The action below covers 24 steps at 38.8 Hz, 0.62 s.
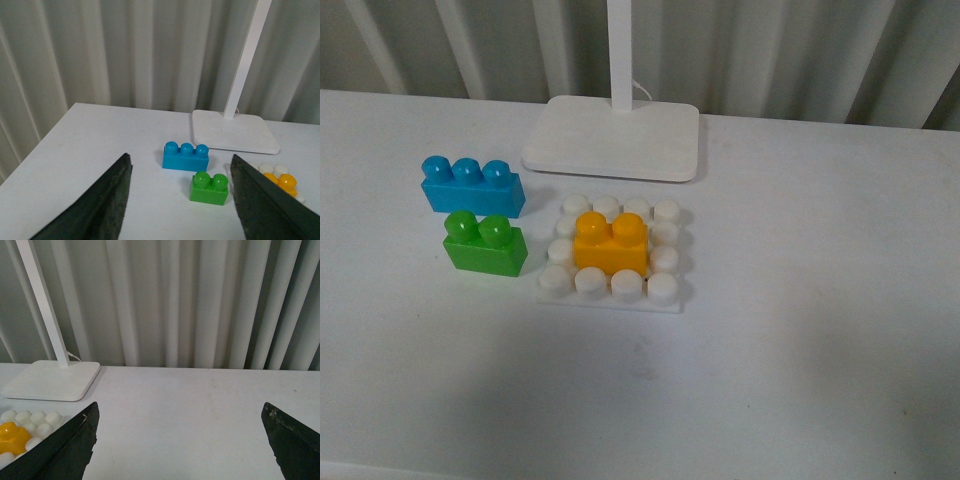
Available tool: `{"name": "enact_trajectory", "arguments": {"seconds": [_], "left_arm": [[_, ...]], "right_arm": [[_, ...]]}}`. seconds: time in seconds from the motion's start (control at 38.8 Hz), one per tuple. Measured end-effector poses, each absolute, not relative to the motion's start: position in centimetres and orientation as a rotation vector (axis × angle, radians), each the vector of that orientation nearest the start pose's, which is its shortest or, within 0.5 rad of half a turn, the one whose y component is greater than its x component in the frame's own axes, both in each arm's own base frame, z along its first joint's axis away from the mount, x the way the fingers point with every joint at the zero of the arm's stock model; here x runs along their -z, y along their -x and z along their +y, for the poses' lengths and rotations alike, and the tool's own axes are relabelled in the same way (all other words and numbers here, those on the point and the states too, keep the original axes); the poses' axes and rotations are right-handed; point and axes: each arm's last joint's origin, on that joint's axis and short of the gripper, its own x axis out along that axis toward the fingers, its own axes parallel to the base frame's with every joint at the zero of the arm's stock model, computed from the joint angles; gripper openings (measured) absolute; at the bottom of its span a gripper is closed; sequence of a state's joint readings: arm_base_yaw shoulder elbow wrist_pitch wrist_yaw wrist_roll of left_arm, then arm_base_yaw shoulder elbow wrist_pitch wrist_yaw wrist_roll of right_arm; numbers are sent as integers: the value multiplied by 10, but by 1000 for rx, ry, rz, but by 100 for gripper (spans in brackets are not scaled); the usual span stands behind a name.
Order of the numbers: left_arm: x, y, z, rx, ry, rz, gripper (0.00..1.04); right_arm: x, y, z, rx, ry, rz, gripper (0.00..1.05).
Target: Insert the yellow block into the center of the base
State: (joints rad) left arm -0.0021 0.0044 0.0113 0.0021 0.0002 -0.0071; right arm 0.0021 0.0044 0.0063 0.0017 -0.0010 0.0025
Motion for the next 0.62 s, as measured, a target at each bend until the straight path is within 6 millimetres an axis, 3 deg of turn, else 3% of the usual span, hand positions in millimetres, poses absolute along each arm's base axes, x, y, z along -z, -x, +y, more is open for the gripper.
{"name": "enact_trajectory", "arguments": {"seconds": [0.23,0.62], "left_arm": [[-167,-97,0,2,6,-9,100],[-167,-97,0,2,5,-9,98]], "right_arm": [[-165,-98,0,-3,-2,-4,95],[-165,-98,0,-3,-2,-4,95]]}}
